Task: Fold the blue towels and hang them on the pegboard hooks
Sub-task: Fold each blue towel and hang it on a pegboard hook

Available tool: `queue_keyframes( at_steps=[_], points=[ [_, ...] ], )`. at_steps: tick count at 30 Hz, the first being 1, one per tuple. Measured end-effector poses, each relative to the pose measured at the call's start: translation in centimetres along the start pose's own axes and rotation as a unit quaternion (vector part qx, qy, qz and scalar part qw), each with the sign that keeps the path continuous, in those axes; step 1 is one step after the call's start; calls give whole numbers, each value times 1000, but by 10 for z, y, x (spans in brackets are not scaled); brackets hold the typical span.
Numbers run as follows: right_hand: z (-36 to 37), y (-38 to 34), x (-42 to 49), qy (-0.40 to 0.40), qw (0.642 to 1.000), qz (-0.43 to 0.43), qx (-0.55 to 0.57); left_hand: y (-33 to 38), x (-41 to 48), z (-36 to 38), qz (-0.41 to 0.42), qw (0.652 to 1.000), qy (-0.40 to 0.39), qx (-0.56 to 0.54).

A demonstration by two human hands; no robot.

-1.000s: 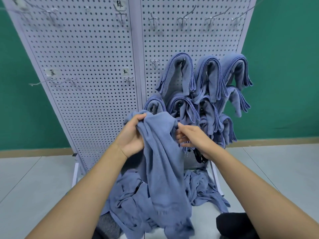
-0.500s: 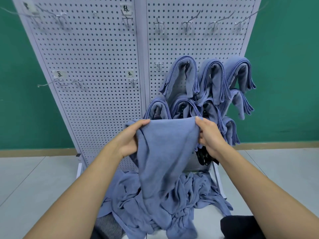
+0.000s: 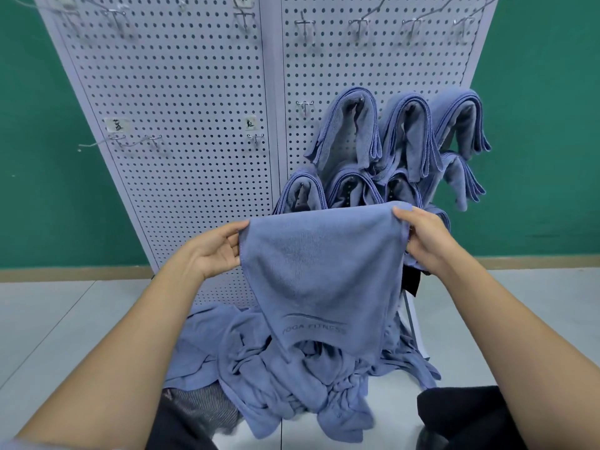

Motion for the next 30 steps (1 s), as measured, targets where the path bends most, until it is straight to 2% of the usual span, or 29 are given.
queue_keyframes(
  at_steps=[2, 4, 10, 13, 16, 19, 30],
  points=[
    [2, -1, 0, -58, 998, -13, -9, 1, 1, 0, 17, 1000, 12, -7],
    [3, 1, 0, -79, 995, -4, -57, 3, 1, -1, 32, 999, 20, -17],
    [6, 3, -3, -21, 973, -16, -227, 6, 1, -7, 58, 997, 42, -25],
    [4, 5, 1, 21, 963, -30, -267, 4, 1, -7, 62, 997, 50, -5],
    [-1, 6, 5, 96, 963, -31, -251, 2, 2, -9, 70, 995, 72, 19],
    [-6, 10, 7, 127, 968, -28, -215, 2, 1, -11, 85, 992, 90, 33],
    [-9, 9, 2, 53, 987, -27, -151, 8, -4, -10, 128, 984, 85, 92]
  ],
)
Point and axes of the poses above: each hand's wrist, its own x-axis towards the middle knuckle, its own z-axis out of the palm, y = z × x, the point moved 3 cm from there along x, towards the middle knuckle, and after that the axes turned 15 degrees about -x, right-handed, at the moved point
